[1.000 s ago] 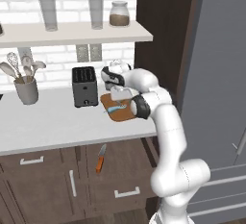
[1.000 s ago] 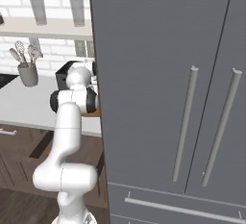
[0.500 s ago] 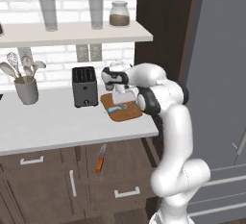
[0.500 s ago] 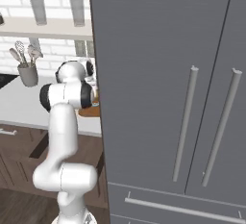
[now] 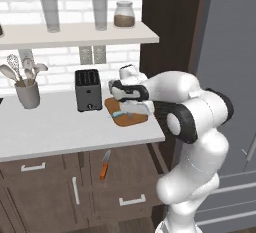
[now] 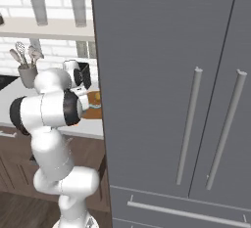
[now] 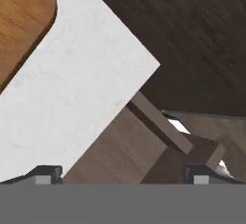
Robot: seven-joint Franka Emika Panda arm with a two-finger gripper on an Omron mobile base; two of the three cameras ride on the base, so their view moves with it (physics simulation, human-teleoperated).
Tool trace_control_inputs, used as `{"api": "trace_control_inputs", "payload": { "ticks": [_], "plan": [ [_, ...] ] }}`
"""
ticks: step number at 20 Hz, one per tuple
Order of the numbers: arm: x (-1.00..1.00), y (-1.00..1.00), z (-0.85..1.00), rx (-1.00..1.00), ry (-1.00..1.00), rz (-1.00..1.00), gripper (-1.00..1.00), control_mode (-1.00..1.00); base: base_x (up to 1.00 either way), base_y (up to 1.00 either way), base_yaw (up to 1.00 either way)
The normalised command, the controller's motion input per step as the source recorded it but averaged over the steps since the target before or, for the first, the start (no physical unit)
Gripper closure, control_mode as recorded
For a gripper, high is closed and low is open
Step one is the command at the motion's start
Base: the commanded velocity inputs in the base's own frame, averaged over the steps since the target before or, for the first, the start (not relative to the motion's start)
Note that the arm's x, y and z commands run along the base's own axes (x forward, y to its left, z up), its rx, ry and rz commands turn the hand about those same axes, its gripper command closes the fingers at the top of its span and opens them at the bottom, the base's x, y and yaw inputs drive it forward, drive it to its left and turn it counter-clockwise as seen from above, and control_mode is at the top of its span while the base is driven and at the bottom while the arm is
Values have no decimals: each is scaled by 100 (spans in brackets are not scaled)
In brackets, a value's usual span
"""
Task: Place the appropriate cutting tool for cutting the potato skin on the cutting board.
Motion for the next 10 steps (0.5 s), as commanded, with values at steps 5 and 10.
{"api": "trace_control_inputs", "payload": {
  "ticks": [5, 10],
  "plan": [
    [-100, -12, 81, 4, -11, 3, -100, -100, 0, 0, 0],
    [-100, -19, 75, 4, -9, 9, -100, -100, 0, 0, 0]
  ]
}}
